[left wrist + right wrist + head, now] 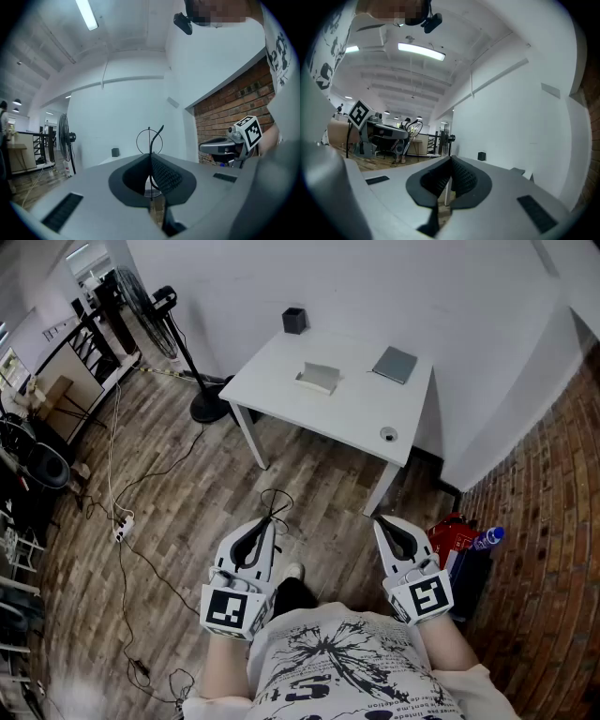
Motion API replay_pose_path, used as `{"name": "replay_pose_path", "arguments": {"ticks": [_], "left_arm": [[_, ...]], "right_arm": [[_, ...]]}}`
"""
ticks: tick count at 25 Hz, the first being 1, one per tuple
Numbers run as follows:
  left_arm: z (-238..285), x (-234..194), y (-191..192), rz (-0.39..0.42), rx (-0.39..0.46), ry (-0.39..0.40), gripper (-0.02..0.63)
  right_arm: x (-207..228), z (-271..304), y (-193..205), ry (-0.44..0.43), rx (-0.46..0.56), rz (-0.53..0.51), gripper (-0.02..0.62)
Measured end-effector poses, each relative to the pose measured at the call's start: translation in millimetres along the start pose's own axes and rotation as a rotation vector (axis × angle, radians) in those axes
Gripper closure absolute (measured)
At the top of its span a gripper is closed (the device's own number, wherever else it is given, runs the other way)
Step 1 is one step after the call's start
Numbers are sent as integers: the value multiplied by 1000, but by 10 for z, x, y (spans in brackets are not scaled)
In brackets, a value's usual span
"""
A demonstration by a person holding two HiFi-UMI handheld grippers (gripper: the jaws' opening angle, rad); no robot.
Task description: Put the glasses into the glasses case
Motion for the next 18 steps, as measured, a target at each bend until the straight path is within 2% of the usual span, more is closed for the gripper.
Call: {"name": "replay_pose_path", "arguments": {"ticks": [11, 18], "left_arm": [[25, 14, 24, 1, 2, 14, 586], [36, -171, 140, -19, -11, -3, 586]], "right_arm": [[30, 73, 31, 3, -3, 28, 581], [-14, 255, 111, -1, -20, 72, 580]]}}
Point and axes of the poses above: the fingertips, and each gripper's own axes: z forward along the fingers, x to its right, y out of its underside, the point moved 2 cm from there along -z, backward along the fingers, and after that the axes turned 4 degrees about z, right-handed, at the moved point
